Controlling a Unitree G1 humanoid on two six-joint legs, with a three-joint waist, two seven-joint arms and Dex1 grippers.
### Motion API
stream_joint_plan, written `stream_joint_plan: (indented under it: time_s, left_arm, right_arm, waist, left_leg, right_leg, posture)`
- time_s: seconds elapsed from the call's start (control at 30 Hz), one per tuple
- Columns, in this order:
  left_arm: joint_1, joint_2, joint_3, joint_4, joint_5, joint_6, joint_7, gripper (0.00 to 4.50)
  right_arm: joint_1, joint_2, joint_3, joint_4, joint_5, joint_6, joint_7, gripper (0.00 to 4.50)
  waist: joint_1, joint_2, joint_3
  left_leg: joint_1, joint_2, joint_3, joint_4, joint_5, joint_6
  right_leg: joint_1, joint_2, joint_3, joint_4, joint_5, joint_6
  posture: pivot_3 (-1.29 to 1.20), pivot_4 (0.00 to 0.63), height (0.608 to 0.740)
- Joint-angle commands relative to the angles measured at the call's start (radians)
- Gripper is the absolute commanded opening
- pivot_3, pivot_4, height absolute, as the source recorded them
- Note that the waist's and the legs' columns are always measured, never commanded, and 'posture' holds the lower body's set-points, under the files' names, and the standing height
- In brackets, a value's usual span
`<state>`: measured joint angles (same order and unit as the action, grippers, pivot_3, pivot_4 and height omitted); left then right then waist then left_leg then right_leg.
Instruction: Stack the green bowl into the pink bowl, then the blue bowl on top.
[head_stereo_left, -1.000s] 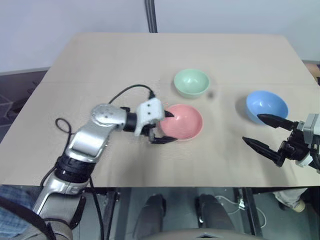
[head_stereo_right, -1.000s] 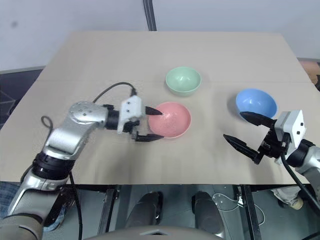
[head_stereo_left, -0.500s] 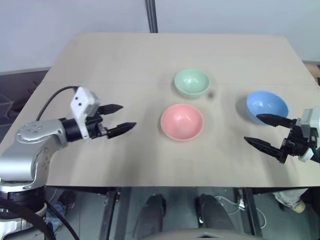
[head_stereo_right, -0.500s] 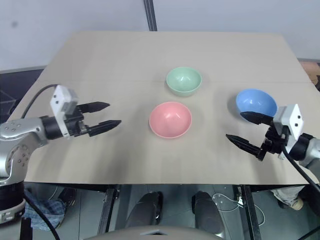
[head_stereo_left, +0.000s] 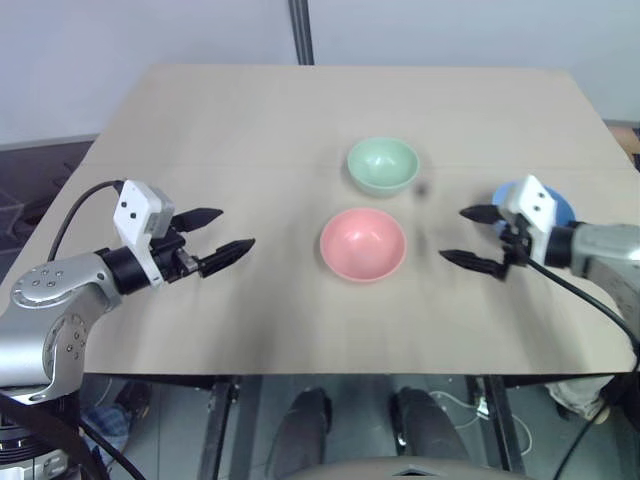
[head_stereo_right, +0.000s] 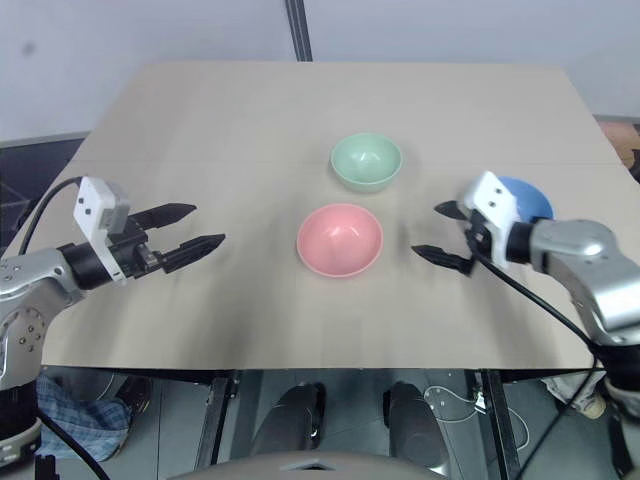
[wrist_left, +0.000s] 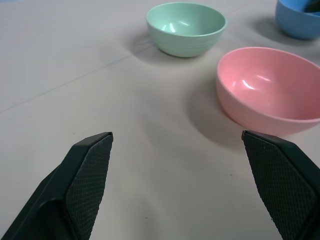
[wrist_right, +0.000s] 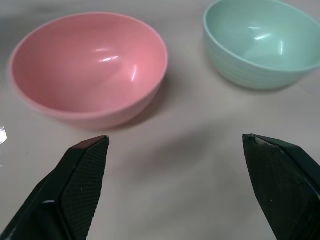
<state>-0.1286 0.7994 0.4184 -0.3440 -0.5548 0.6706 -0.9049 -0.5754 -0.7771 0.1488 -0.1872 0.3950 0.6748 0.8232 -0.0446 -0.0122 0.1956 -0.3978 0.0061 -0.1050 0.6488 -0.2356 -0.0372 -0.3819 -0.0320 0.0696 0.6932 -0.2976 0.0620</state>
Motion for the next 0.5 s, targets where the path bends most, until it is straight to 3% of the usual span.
stream_joint_plan:
  time_s: [0.03, 0.2, 0.5]
  left_arm:
    - [-0.033, 0.01, -0.002, -0.012, -0.021, -0.02, 0.011, 4.37]
    - [-0.041, 0.014, -0.036, 0.001, -0.014, -0.035, 0.001, 4.37]
    - [-0.045, 0.009, -0.049, -0.009, -0.029, -0.032, 0.016, 4.37]
  right_arm:
    - [-0.147, 0.054, 0.063, 0.106, -0.105, -0.006, -0.038, 4.5]
    - [-0.352, 0.184, 0.158, 0.33, -0.245, -0.085, -0.058, 4.5]
    - [-0.531, 0.389, 0.227, 0.712, -0.431, -0.237, -0.129, 4.5]
  waist:
    - [0.002, 0.0, 0.0]
    - [0.002, 0.0, 0.0]
    - [-0.003, 0.0, 0.0]
  left_leg:
    - [-0.001, 0.0, 0.0, 0.0, 0.0, 0.0]
    - [-0.002, -0.001, -0.001, -0.001, 0.0, 0.0]
    - [-0.008, -0.001, 0.001, -0.002, 0.0, 0.0]
  right_leg:
    - [0.0, 0.0, 0.0, 0.0, 0.0, 0.0]
    - [-0.001, -0.001, -0.001, -0.001, 0.0, 0.0]
    - [-0.011, -0.001, 0.001, 0.002, 0.0, 0.0]
  posture:
    - [0.0, 0.15, 0.74]
    - [0.0, 0.15, 0.74]
    - [0.0, 0.15, 0.74]
